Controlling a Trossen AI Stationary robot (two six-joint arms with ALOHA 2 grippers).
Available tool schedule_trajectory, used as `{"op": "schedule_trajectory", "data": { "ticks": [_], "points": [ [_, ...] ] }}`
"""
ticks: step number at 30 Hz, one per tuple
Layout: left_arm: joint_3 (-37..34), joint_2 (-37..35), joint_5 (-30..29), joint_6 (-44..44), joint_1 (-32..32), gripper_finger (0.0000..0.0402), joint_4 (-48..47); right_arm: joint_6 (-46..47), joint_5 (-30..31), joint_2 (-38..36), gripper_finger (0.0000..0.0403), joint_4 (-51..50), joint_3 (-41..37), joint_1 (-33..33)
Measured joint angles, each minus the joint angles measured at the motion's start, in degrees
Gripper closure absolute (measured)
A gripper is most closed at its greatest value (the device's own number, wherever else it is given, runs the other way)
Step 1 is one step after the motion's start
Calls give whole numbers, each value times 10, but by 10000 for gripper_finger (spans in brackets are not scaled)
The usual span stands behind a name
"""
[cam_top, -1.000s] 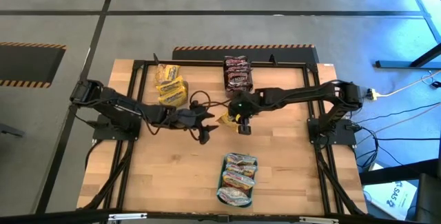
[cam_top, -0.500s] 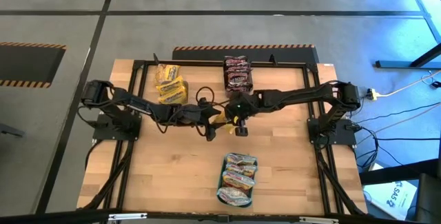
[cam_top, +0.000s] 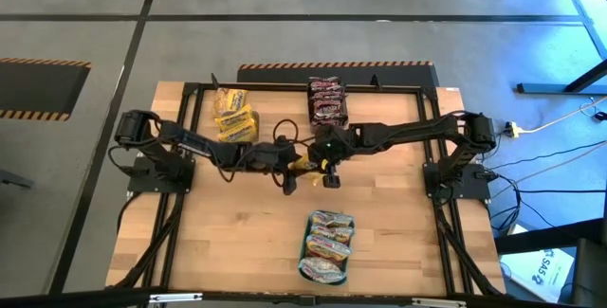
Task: Sort Maruchan noodles
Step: Put the yellow noodle pack into the white bin
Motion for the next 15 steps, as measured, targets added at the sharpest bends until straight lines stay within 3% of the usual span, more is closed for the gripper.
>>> {"op": "schedule_trajectory", "data": {
  "ticks": [6, 15],
  "points": [
    [0, -1, 17, -11, 8, 279, -10, 3, -2, 0, 287, 6, -1, 0],
    [0, -3, -4, -5, -15, 288, -19, 16, -4, -29, 167, -69, 5, 0]
  ]
}}
